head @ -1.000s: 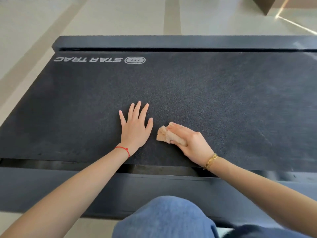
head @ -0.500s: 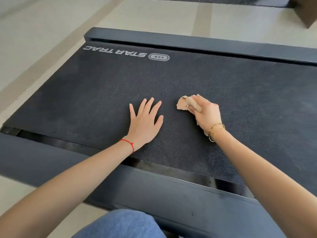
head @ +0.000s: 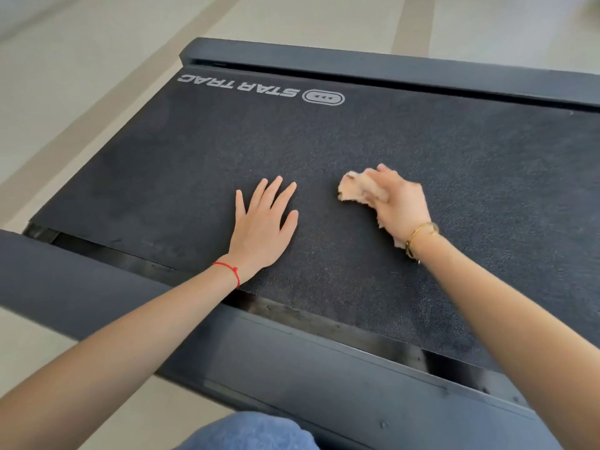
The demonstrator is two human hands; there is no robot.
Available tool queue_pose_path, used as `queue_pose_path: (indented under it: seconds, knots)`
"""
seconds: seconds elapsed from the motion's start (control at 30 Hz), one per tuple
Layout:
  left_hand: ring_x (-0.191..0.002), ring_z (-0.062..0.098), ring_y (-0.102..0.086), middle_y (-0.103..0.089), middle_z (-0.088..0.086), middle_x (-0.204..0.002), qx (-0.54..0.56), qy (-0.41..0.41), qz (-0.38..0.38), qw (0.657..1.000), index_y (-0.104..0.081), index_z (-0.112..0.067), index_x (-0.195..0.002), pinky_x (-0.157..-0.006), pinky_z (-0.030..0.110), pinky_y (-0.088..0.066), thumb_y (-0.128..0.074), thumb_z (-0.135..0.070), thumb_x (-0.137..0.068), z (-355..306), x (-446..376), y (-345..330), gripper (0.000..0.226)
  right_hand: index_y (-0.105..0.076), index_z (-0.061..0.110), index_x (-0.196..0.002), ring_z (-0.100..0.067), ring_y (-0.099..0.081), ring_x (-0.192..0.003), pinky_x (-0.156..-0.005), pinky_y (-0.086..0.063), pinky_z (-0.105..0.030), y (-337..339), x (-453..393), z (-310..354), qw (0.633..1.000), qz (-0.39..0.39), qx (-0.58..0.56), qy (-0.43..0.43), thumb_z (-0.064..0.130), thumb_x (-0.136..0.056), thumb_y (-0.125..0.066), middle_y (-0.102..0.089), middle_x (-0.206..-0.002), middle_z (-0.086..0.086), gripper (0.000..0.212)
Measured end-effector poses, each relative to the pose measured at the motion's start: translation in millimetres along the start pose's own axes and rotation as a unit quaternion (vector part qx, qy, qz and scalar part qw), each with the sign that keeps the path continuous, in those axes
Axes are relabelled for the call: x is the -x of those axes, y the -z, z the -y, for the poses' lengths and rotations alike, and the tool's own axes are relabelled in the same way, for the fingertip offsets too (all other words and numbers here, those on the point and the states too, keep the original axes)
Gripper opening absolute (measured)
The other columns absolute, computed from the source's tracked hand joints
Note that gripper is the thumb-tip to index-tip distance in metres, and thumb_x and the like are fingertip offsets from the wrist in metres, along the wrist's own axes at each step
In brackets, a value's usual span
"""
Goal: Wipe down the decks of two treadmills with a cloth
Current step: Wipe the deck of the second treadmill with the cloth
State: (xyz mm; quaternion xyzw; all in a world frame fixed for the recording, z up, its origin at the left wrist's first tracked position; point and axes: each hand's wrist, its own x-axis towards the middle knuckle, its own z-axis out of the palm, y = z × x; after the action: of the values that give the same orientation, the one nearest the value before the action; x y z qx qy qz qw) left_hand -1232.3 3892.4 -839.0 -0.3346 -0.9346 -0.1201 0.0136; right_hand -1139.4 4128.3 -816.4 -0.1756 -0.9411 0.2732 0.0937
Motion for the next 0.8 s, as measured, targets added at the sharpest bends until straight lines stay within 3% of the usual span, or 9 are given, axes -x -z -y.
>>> queue_pose_path:
  seconds: [0.13, 0.2, 0.37, 0.57, 0.7, 0.8]
  knots:
    - [-0.153, 0.016, -0.002, -0.014, -0.006, -0.165, -0.006, 0.006, 0.000, 1.000, -0.018, -0.032, -0.156, -0.121, 0.057, -0.002, -0.027, -0.044, -0.104, 3.1, -0.6, -2.0, 0.055, -0.059, 0.014, -0.126, -0.037, -0.037, -0.138, -0.111, -0.031, -0.049, -7.1, 0.5, 10.1, 0.999, -0.037, -0.018, -0.008, 0.016, -0.096, -0.056, -0.050, -0.143, -0.011, 0.030]
    - [-0.153, 0.016, -0.002, -0.014, -0.006, -0.165, -0.004, 0.006, -0.002, 1.000, -0.018, -0.032, -0.156, -0.121, 0.057, -0.002, -0.027, -0.044, -0.104, 2.9, -0.4, -3.3, 0.055, -0.061, 0.010, -0.127, -0.031, -0.045, -0.135, -0.114, -0.031, -0.044, -13.9, 24.1, 16.8, 0.997, -0.035, -0.052, 0.053, 0.009, -0.093, -0.061, -0.056, -0.138, -0.011, 0.034]
    - [-0.153, 0.016, -0.001, -0.012, -0.007, -0.165, -0.002, 0.003, 0.000, 1.000, -0.017, -0.032, -0.157, -0.121, 0.057, -0.001, -0.027, -0.044, -0.103, 3.2, -0.7, -3.8, 0.056, -0.057, 0.010, -0.134, -0.014, -0.040, -0.138, -0.120, -0.023, -0.030, -21.3, 52.5, 17.3, 0.985, 0.019, -0.067, 0.157, 0.007, -0.091, -0.066, -0.053, -0.141, -0.004, 0.044]
    - [-0.152, 0.015, -0.003, -0.015, -0.007, -0.164, 0.006, 0.008, -0.006, 1.000, -0.020, -0.033, -0.156, -0.122, 0.055, 0.000, -0.028, -0.045, -0.102, 3.1, -1.5, -4.4, 0.055, -0.055, 0.021, -0.136, -0.016, -0.032, -0.143, -0.117, -0.020, -0.024, -6.7, 9.8, 7.6, 0.995, 0.008, -0.074, 0.063, 0.022, -0.094, -0.063, -0.051, -0.144, 0.000, 0.043]
    - [-0.152, 0.015, -0.006, -0.018, -0.007, -0.163, 0.005, 0.009, -0.013, 1.000, -0.022, -0.034, -0.155, -0.121, 0.056, -0.003, -0.029, -0.046, -0.101, 2.4, -2.5, -4.0, 0.055, -0.052, 0.017, -0.138, -0.018, -0.030, -0.144, -0.121, -0.021, -0.041, -8.1, 5.7, 4.1, 0.992, 0.013, -0.037, 0.119, 0.032, -0.094, -0.061, -0.054, -0.140, 0.003, 0.046]
    - [-0.152, 0.015, -0.007, -0.019, -0.007, -0.163, 0.003, 0.010, -0.014, 1.000, -0.023, -0.033, -0.155, -0.121, 0.056, -0.004, -0.028, -0.047, -0.101, 3.0, -2.5, -3.6, 0.056, -0.045, 0.019, -0.142, -0.012, -0.034, -0.139, -0.118, -0.025, -0.036, -3.9, 16.9, -1.8, 0.985, -0.015, -0.034, 0.169, 0.030, -0.094, -0.059, -0.050, -0.142, 0.003, 0.051]
